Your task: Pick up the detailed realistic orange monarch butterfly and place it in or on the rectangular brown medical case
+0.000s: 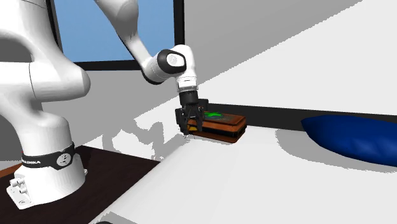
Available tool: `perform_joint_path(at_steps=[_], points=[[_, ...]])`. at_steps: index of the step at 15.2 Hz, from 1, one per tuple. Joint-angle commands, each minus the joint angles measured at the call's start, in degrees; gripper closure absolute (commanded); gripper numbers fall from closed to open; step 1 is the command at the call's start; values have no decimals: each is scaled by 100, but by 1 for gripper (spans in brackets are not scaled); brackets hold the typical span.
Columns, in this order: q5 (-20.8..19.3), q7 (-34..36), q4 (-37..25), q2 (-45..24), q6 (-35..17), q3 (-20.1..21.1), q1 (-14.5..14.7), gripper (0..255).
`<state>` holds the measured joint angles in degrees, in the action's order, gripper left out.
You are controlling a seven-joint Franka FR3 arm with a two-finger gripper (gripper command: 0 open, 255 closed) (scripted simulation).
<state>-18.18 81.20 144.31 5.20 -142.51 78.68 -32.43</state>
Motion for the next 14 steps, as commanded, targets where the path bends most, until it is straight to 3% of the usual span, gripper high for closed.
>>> perform_joint_path(at_steps=[1, 6, 14], points=[[687, -505, 9, 378, 50, -465, 505, 255], [1446, -1142, -75, 908, 403, -1189, 1251, 255], [2050, -1730, -305, 1488, 1053, -1886, 1873, 255]])
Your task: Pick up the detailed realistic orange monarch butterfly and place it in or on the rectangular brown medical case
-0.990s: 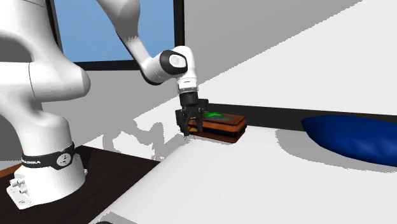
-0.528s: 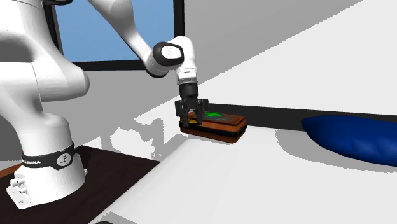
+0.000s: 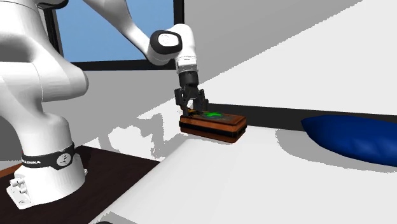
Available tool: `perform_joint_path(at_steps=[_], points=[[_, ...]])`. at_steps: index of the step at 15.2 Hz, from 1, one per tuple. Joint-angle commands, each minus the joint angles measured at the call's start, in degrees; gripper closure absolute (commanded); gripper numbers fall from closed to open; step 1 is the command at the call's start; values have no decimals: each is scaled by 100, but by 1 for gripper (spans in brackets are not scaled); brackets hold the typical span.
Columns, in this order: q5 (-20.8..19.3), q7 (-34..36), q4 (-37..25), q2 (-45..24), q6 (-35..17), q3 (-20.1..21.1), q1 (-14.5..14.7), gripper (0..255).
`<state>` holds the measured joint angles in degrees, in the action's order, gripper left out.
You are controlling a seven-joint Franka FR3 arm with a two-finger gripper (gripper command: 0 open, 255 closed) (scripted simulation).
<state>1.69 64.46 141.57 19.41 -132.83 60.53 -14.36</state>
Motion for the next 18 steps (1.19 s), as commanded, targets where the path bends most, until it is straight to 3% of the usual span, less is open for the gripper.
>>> perform_joint_path(at_steps=[1, 11, 14, 16, 17, 18], points=[[111, -111, -66, 127, 169, -139, 119, 255], [388, -495, -447, 569, 923, -643, 446, 255], [-102, 147, -1079, -104, 1007, 123, -68, 255], [-635, 702, -1535, -692, 1117, 809, -548, 255], [-1049, 1077, -1780, -1103, 1211, 1272, -872, 255], [-1813, 1696, -2054, -1820, 1405, 1919, -1285, 255]])
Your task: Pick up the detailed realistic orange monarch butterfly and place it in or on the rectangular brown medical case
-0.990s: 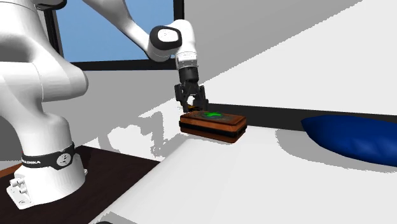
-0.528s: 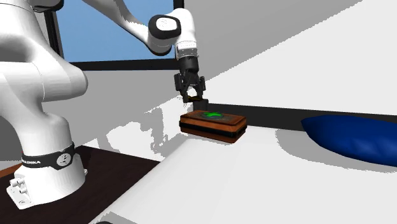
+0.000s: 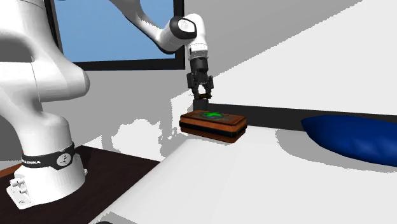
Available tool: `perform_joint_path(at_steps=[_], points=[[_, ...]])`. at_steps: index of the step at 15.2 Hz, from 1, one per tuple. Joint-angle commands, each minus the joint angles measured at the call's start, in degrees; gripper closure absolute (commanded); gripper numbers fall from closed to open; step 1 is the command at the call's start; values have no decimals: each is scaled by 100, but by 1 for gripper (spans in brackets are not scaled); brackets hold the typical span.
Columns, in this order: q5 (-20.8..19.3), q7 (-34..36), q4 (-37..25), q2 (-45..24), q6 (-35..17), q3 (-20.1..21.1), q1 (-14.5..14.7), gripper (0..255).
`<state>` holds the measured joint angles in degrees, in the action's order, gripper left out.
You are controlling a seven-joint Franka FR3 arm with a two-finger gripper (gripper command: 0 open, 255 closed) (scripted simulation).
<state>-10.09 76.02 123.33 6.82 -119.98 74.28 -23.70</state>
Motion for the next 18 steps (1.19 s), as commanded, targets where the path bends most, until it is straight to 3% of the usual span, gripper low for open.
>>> perform_joint_path(at_steps=[1, 2, 3, 4, 9, 18], points=[[-1830, 1433, -566, -1722, 572, 636, -37, 255], [-2549, 1947, -891, -2493, 981, 567, 371, 255], [-2356, 1845, -1132, -2368, 947, -265, 1214, 255], [-2583, 2007, -1424, -2673, 1134, -502, 1628, 255], [-3307, 2390, -2930, -3858, 1919, -1317, 3244, 255], [-3594, 2662, -2594, -4127, 1471, -1529, 3321, 255]])
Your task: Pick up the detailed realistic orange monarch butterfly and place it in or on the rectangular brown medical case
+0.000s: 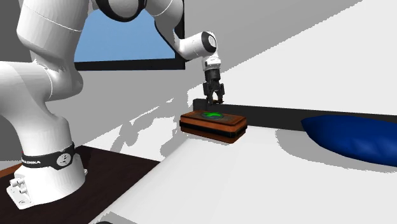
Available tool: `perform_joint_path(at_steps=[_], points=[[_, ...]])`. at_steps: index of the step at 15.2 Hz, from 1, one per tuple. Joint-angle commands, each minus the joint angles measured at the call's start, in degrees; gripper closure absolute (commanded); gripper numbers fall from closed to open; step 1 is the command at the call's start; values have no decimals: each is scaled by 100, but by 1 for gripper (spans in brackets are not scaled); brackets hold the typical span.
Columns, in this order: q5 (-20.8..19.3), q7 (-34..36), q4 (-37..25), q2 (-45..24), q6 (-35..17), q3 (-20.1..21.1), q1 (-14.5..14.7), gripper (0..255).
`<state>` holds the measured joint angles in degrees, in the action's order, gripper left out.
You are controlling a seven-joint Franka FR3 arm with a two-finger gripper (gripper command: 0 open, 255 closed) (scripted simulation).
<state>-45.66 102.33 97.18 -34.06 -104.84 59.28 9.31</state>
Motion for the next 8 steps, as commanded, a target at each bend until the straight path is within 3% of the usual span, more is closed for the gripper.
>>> perform_joint_path(at_steps=[1, 8], points=[[-73, 61, 51, -72, -90, -57, 33, 255], [-169, 143, 124, -165, -211, -132, 70, 255]])
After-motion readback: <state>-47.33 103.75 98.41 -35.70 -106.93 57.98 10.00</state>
